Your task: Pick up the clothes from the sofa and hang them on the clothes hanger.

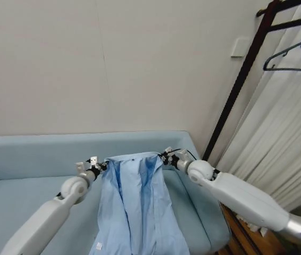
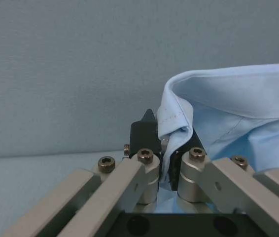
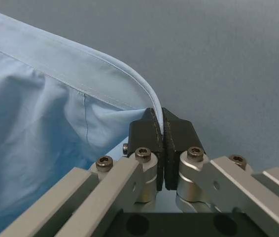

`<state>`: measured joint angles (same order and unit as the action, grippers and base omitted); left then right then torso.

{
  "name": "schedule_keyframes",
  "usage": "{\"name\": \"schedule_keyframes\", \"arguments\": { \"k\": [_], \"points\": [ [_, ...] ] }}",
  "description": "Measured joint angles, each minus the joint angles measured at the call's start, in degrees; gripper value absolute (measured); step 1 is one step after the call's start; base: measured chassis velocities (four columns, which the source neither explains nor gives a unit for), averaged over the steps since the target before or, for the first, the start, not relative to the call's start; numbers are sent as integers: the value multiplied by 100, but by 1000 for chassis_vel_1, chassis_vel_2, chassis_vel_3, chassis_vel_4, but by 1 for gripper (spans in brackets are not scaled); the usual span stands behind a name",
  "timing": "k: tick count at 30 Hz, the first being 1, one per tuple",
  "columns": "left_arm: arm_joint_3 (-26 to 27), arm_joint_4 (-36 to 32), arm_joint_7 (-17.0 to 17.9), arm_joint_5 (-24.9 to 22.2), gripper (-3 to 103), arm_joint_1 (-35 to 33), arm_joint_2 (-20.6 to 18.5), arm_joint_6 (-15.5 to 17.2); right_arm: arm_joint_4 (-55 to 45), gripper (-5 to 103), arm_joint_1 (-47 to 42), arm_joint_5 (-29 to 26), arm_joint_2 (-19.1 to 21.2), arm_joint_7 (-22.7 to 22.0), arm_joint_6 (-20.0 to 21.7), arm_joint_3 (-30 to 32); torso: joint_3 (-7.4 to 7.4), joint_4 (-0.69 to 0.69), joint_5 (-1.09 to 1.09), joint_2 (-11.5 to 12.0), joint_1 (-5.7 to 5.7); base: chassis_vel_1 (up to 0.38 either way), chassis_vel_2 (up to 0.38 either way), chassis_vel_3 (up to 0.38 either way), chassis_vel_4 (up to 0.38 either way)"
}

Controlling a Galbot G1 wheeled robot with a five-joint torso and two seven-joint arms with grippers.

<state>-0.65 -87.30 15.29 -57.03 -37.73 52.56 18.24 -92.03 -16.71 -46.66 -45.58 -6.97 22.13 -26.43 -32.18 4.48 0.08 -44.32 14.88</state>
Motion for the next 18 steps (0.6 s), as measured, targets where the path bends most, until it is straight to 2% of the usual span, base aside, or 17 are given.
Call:
{"name": "schedule_keyframes", "arguments": {
  "k": [2, 3, 5, 7, 8, 9, 10, 11, 12, 13, 14, 15, 17, 18],
  "points": [
    [-409, 889, -103, 447, 3, 460, 475, -253, 562, 1, -123, 466, -306, 108, -265, -8, 0, -2, 2, 0, 1, 0, 0, 0, 0],
    [-409, 889, -103, 447, 3, 460, 475, -253, 562, 1, -123, 466, -306, 108, -265, -8, 0, -2, 2, 0, 1, 0, 0, 0, 0],
    [-656, 1659, -236, 784, 3, 812, 940, -452, 1060, 1, -208, 727, -595, 201, -429, 36, 1, 0, 0, 0, 0, 0, 0, 0, 0],
    [-799, 2269, -351, 1025, 3, 1060, 1341, -535, 1557, 1, -280, 920, -894, 237, -534, 131, 1, 0, 2, 0, 0, 0, 0, 0, 0],
    [-799, 2269, -351, 1025, 3, 1060, 1341, -535, 1557, 1, -280, 920, -894, 237, -534, 131, 1, 0, 2, 0, 0, 0, 0, 0, 0],
    [-861, 2575, -370, 1114, 0, 1172, 1530, -552, 1822, 1, -312, 1053, -1055, 238, -605, 195, 1, 0, 2, 0, 0, 0, 0, 0, 0],
    [-901, 2818, -375, 1183, 3, 1254, 1669, -572, 2060, 5, -334, 1167, -1195, 234, -694, 259, 1, 0, 1, 0, 0, 0, 0, 0, 0],
    [-912, 2951, -376, 1226, 8, 1293, 1747, -582, 2227, 11, -342, 1230, -1277, 220, -751, 305, 1, -1, 2, 0, 0, 0, 0, 0, 0],
    [-911, 3036, -372, 1258, 8, 1315, 1797, -584, 2334, 16, -344, 1247, -1322, 202, -772, 346, 1, -2, 2, 0, 0, 0, 0, 0, 0],
    [-911, 3036, -372, 1258, 8, 1315, 1797, -584, 2334, 16, -344, 1247, -1322, 202, -772, 346, 1, -2, 2, 0, 0, 0, 0, 0, 0],
    [-900, 3062, -342, 1275, 13, 1320, 1822, -569, 2399, 21, -344, 1248, -1335, 180, -776, 393, 0, -3, 1, 0, 0, 0, 0, 0, 0],
    [-872, 3025, -235, 1277, 19, 1306, 1812, -510, 2411, 21, -348, 1249, -1314, 153, -777, 450, 1, -2, 1, 0, 0, 0, 0, 0, 0],
    [-795, 2713, -83, 1230, 29, 1206, 1645, -331, 2283, 32, -378, 1210, -1139, 132, -754, 573, 2, -2, 0, -1, -1, 0, 0, 0, 0],
    [-795, 2713, -83, 1230, 29, 1206, 1645, -331, 2283, 32, -378, 1210, -1139, 132, -754, 573, 2, -2, 0, -1, -1, 0, 0, 0, 0]
  ]
}}
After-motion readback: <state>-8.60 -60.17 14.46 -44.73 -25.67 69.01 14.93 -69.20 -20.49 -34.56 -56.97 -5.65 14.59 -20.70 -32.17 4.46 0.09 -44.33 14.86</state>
